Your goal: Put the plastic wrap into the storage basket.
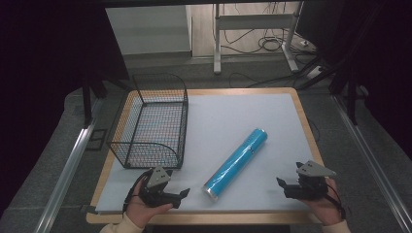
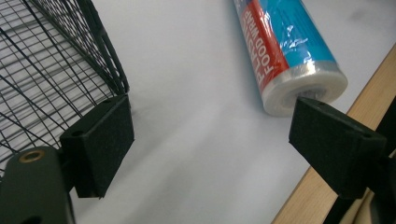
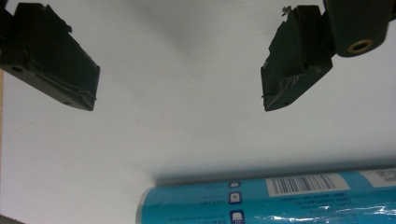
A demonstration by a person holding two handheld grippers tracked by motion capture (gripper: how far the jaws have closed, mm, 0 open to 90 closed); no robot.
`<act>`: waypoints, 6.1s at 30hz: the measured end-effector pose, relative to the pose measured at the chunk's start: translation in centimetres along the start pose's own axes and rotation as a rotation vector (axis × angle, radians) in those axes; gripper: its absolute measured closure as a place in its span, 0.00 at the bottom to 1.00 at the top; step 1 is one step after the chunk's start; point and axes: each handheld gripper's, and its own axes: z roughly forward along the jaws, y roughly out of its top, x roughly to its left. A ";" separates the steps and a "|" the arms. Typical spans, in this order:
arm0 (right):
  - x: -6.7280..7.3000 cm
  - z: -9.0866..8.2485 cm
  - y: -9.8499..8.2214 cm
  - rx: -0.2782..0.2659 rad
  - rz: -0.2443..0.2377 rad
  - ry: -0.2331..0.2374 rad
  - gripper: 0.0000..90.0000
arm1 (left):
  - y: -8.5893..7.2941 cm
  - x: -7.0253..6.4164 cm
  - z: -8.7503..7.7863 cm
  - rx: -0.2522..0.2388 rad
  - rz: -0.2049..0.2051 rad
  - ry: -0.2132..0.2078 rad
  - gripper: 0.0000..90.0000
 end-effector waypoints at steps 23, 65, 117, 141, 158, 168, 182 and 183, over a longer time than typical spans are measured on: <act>-0.1 -0.1 -0.4 0.022 0.016 -0.023 0.13 | 1.1 -0.7 -1.1 0.066 -0.041 0.006 0.17; -1.3 0.1 -0.7 0.037 0.061 -0.060 0.14 | 12.5 -4.7 8.8 0.224 0.083 -0.080 0.17; -2.2 0.8 -0.9 0.081 0.096 -0.089 0.14 | 15.9 -5.3 21.4 0.517 -0.017 -0.070 0.32; -2.6 0.3 -1.0 0.060 0.114 -0.106 0.15 | 16.9 -3.4 19.6 0.462 -0.066 -0.185 0.34; -2.5 0.5 -1.0 0.066 0.114 -0.104 0.15 | 17.8 -1.7 17.2 0.420 -0.045 -0.220 0.35; -2.6 0.4 -1.0 0.063 0.118 -0.107 0.15 | 18.8 -1.4 15.8 0.382 -0.035 -0.224 0.35; -2.6 0.4 -1.0 0.063 0.122 -0.110 0.15 | 19.5 -1.0 14.7 0.363 -0.026 -0.214 0.35; -2.6 0.4 -1.0 0.063 0.121 -0.110 0.15 | 19.6 -0.9 14.5 0.356 -0.030 -0.213 0.35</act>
